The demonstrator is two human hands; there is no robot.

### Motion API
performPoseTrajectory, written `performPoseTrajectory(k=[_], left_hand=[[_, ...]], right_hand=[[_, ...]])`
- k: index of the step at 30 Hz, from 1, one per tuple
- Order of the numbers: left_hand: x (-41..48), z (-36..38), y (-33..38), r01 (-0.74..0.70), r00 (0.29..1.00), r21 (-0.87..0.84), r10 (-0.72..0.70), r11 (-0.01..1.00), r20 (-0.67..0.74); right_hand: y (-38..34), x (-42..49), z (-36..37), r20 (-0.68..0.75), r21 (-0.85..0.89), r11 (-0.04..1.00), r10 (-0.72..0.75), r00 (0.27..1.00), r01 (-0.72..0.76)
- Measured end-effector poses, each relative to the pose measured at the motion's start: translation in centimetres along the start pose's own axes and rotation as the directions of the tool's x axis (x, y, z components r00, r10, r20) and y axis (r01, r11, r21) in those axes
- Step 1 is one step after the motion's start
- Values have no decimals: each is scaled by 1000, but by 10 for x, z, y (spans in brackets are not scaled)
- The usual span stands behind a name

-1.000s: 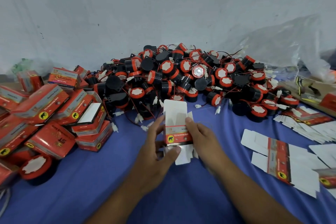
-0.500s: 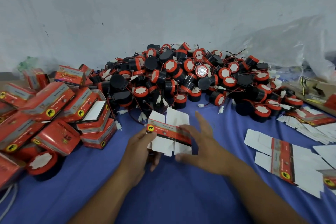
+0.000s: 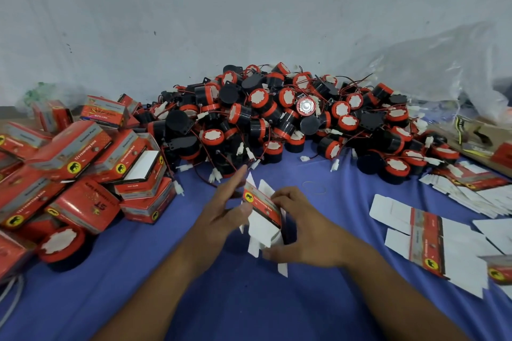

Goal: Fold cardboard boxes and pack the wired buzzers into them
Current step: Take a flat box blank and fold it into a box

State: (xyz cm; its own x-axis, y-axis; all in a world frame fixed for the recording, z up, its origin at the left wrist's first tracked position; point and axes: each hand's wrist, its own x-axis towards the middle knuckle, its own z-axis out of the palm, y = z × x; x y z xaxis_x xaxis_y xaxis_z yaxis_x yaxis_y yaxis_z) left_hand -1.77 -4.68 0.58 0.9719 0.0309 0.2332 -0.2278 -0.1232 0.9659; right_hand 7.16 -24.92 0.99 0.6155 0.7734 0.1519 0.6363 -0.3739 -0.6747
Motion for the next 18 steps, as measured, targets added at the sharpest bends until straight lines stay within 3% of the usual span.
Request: performPoseTrajectory(k=[4,8,10,14,18], left_hand=[[-3,-1,1,7,996,55,-12,998,92],[-5,2,3,50,987,129,-69,990,146],[-6,8,1,66,989,163,-87,984,120],[-7,11,2,101,992,35,-103,994,67],[-6,7,6,164,985,21,-165,986,44]], right_hand=[[1,2,-2,29,274,960,56,998,-62],[9,6,-6,-137,427,898,179,974,-105],[7,7,-3,-158,513,849,240,958,-128],[-3,11,12,-200,572,813,272,941,-113],[-9,13,19,-190,681,726,299,935,-93]])
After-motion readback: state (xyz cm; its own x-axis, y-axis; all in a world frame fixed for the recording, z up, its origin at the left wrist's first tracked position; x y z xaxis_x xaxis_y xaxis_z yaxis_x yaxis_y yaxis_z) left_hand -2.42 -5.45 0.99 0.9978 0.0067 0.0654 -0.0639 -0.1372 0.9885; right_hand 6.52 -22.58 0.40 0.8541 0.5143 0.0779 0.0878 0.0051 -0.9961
